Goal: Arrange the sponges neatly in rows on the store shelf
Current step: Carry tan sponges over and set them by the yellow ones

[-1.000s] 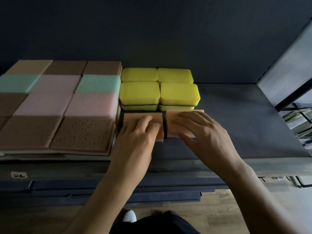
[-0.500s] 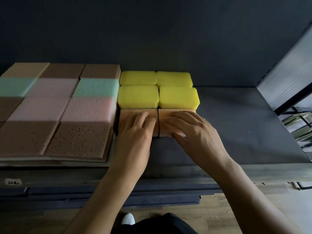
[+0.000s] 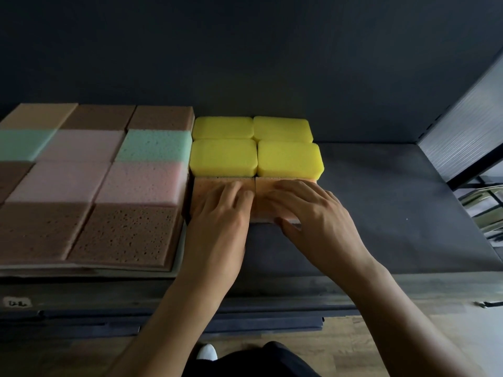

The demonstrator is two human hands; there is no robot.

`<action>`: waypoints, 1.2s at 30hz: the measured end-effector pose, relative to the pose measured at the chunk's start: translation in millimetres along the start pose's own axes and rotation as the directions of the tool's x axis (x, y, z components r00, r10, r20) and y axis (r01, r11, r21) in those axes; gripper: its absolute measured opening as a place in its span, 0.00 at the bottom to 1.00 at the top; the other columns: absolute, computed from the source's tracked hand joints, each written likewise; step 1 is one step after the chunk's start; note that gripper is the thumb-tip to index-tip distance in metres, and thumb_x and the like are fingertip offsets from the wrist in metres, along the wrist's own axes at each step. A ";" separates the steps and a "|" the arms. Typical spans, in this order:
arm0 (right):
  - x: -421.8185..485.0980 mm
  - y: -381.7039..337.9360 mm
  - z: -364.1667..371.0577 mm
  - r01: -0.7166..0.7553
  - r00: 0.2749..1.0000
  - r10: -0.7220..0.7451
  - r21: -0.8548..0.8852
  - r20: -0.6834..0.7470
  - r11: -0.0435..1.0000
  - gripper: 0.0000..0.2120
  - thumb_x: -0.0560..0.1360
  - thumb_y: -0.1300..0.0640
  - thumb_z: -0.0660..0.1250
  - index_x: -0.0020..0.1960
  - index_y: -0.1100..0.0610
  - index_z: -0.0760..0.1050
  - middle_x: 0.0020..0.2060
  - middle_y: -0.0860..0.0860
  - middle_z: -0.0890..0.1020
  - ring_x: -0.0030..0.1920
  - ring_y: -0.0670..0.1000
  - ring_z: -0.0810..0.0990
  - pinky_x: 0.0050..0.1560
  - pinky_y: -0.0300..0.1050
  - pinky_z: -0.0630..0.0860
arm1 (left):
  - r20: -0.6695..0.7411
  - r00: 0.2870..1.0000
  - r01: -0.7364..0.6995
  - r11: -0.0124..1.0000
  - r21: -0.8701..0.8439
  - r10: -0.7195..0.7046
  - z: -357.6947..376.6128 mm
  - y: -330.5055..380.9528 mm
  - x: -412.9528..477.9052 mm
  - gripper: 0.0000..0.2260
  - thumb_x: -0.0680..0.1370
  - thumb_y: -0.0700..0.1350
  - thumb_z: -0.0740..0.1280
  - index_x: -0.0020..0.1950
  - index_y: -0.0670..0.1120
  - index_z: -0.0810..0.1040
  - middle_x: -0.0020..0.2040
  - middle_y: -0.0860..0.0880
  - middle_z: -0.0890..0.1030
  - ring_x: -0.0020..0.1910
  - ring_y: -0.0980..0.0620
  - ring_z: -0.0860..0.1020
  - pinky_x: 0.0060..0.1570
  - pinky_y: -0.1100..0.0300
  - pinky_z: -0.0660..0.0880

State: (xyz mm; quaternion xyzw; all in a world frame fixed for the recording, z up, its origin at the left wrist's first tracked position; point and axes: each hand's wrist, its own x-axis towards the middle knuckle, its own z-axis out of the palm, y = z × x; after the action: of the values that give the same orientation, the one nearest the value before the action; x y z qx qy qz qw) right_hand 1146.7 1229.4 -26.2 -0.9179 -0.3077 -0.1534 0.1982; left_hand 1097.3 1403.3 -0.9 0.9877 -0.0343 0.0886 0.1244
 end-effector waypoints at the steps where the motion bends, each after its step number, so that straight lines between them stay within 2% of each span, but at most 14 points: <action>1: -0.5 0.3 -1.3 -0.006 1.000 0.006 0.014 0.017 1.000 0.22 0.69 0.60 0.76 0.62 0.51 0.79 0.61 0.48 0.80 0.61 0.51 0.77 0.56 0.48 0.75 | 0.003 1.000 -0.007 1.000 0.011 0.007 -1.0 0.6 -0.8 0.22 0.67 0.33 0.66 0.62 0.42 0.77 0.64 0.44 0.75 0.60 0.42 0.76 0.56 0.50 0.76; 4: -3.3 -2.6 -9.1 -0.019 0.998 0.016 0.046 0.054 0.999 0.26 0.69 0.58 0.77 0.66 0.52 0.76 0.63 0.49 0.78 0.63 0.53 0.75 0.60 0.48 0.71 | 0.020 0.999 -0.032 0.998 0.052 0.031 -6.6 2.2 -5.9 0.25 0.65 0.32 0.71 0.62 0.41 0.78 0.62 0.42 0.77 0.58 0.41 0.78 0.57 0.49 0.76; 7: -5.5 -10.7 -23.7 -0.031 0.998 0.029 0.036 0.049 0.999 0.25 0.70 0.57 0.76 0.66 0.52 0.76 0.65 0.50 0.77 0.66 0.53 0.73 0.63 0.45 0.67 | 0.014 0.996 -0.088 0.991 0.103 0.087 -18.4 5.2 -14.2 0.26 0.65 0.35 0.77 0.62 0.41 0.79 0.62 0.41 0.78 0.61 0.42 0.77 0.57 0.49 0.76; 9: -6.9 -17.6 -31.2 -0.016 1.000 0.016 0.029 0.024 0.999 0.24 0.71 0.55 0.76 0.65 0.51 0.76 0.65 0.50 0.77 0.66 0.54 0.73 0.62 0.48 0.69 | -0.003 0.993 -0.117 0.987 0.107 0.118 -27.9 5.8 -22.0 0.28 0.65 0.36 0.78 0.64 0.41 0.77 0.64 0.42 0.77 0.63 0.42 0.76 0.60 0.50 0.74; 14: -4.9 -43.0 -37.8 0.064 0.998 -0.063 0.081 -0.008 0.995 0.19 0.75 0.51 0.71 0.65 0.52 0.76 0.65 0.49 0.76 0.66 0.52 0.73 0.62 0.53 0.74 | -0.086 0.990 -0.105 0.989 0.106 0.114 -54.7 -6.9 -52.4 0.26 0.67 0.39 0.77 0.64 0.43 0.78 0.66 0.45 0.75 0.63 0.46 0.76 0.59 0.56 0.70; 18: 1.4 -78.3 -31.3 0.099 0.995 -0.097 0.206 -0.019 0.974 0.17 0.77 0.50 0.68 0.65 0.52 0.76 0.64 0.49 0.76 0.65 0.51 0.73 0.59 0.50 0.75 | -0.099 0.992 -0.064 0.994 0.091 0.073 -72.6 -38.5 -81.1 0.24 0.70 0.45 0.71 0.65 0.43 0.77 0.66 0.47 0.75 0.62 0.48 0.76 0.61 0.53 0.72; 24: 10.1 -129.9 -11.4 0.140 0.988 -0.152 0.229 0.037 0.963 0.23 0.74 0.52 0.74 0.67 0.53 0.75 0.63 0.49 0.76 0.64 0.54 0.74 0.60 0.50 0.75 | -0.057 0.997 -0.035 0.992 0.118 0.042 -89.0 -103.3 -102.1 0.30 0.67 0.51 0.74 0.67 0.44 0.76 0.68 0.48 0.74 0.65 0.46 0.74 0.63 0.49 0.70; 27: 11.6 -150.6 0.7 0.089 0.991 -0.107 0.192 0.086 0.977 0.28 0.72 0.49 0.75 0.70 0.51 0.72 0.66 0.48 0.74 0.65 0.53 0.73 0.61 0.49 0.76 | -0.023 0.995 -0.089 0.990 0.111 0.092 -90.1 -130.0 -98.1 0.30 0.66 0.51 0.74 0.68 0.45 0.75 0.68 0.48 0.73 0.66 0.45 0.74 0.64 0.48 0.69; 30: 12.7 -165.5 10.6 0.017 0.995 -0.034 0.179 0.095 0.984 0.31 0.70 0.52 0.76 0.71 0.50 0.70 0.67 0.47 0.72 0.65 0.50 0.74 0.57 0.48 0.79 | -0.020 0.984 -0.172 0.981 0.088 0.175 -89.6 -147.9 -92.2 0.28 0.66 0.47 0.73 0.66 0.46 0.77 0.67 0.47 0.74 0.65 0.43 0.74 0.62 0.44 0.72; 32: 13.2 -172.1 15.5 -0.024 0.996 0.009 0.186 0.084 0.982 0.31 0.70 0.54 0.76 0.71 0.50 0.71 0.68 0.46 0.72 0.63 0.49 0.76 0.55 0.48 0.80 | -0.016 0.977 -0.210 0.974 0.080 0.212 -89.2 -157.0 -87.8 0.27 0.66 0.47 0.73 0.65 0.46 0.77 0.66 0.47 0.75 0.65 0.43 0.73 0.59 0.43 0.75; 36: 13.3 -181.2 20.6 -0.095 0.993 0.080 0.169 0.090 0.981 0.28 0.72 0.55 0.75 0.70 0.52 0.72 0.69 0.46 0.71 0.65 0.47 0.75 0.60 0.49 0.78 | -0.028 0.960 -0.275 0.959 0.074 0.278 -87.7 -169.6 -83.5 0.25 0.69 0.48 0.72 0.65 0.47 0.77 0.65 0.47 0.75 0.63 0.43 0.73 0.57 0.45 0.74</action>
State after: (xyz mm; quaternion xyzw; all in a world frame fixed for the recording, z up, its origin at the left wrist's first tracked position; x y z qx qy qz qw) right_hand 1046.7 1378.1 10.0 -0.9154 -0.2872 -0.0791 0.2710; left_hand 1016.0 1593.2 26.7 0.9750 -0.1665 0.1253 0.0771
